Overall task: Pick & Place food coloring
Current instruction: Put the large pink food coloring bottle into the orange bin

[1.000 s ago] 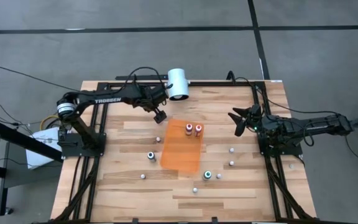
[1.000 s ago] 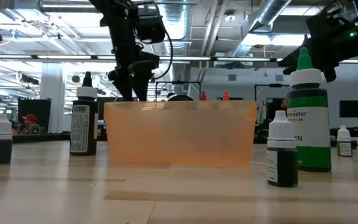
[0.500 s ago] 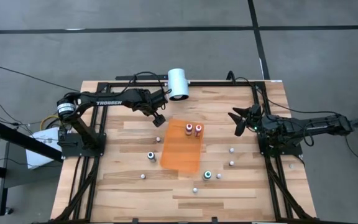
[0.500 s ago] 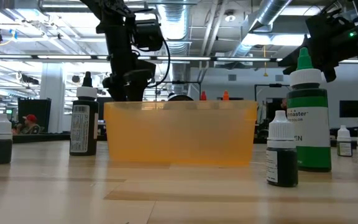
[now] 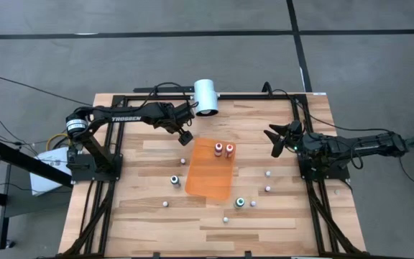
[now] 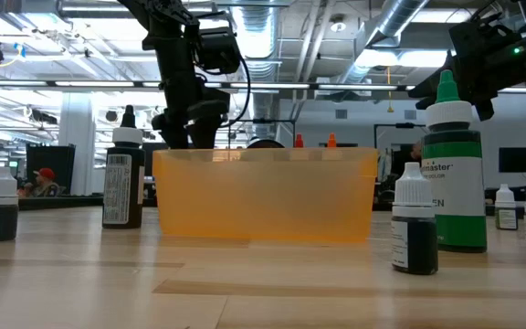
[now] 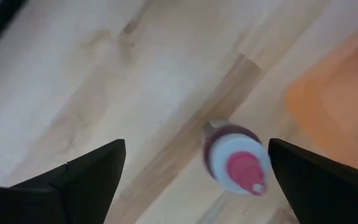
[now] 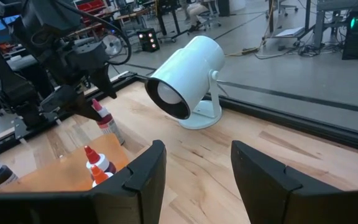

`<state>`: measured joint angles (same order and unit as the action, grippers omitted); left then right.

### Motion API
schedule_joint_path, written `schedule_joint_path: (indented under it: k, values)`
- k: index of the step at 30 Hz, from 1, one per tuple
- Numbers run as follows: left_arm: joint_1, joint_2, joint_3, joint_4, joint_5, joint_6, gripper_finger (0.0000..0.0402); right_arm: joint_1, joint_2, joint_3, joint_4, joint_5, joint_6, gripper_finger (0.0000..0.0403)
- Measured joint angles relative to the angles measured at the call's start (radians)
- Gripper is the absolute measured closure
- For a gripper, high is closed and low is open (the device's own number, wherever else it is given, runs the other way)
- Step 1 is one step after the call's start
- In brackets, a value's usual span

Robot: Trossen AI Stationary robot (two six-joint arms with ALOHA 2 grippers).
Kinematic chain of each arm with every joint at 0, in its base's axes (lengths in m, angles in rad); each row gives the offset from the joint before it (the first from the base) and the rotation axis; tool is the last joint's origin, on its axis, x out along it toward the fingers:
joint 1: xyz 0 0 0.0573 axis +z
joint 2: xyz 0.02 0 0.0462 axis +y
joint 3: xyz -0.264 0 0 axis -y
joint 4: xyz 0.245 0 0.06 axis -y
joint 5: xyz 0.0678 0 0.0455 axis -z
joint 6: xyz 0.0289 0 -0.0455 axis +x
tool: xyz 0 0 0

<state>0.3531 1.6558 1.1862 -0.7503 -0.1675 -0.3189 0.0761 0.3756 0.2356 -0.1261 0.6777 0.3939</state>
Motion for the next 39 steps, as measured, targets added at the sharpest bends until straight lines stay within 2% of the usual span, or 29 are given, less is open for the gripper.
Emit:
schedule_joint_path:
  k: [3, 10, 19, 26, 39]
  values:
    - [-0.007, 0.016, 0.000, 0.008, 0.029, -0.010, 0.0025, 0.000, 0.000, 0.000, 0.000, 0.000, 0.000, 0.0233]
    - [-0.028, 0.080, -0.001, 0.012, 0.026, -0.031, 0.0043, 0.000, 0.000, 0.000, 0.001, 0.000, 0.000, 0.0233]
    - [-0.028, 0.098, -0.001, 0.019, 0.024, -0.039, 0.0076, 0.000, 0.000, 0.000, 0.001, 0.000, 0.000, 0.0232]
    - [-0.028, 0.098, -0.001, 0.025, 0.024, -0.041, 0.0129, 0.000, 0.000, 0.000, 0.000, 0.000, 0.000, 0.0234]
    - [-0.028, 0.098, -0.001, 0.024, 0.024, -0.042, 0.0259, 0.000, 0.000, 0.000, 0.000, 0.000, 0.000, 0.0234]
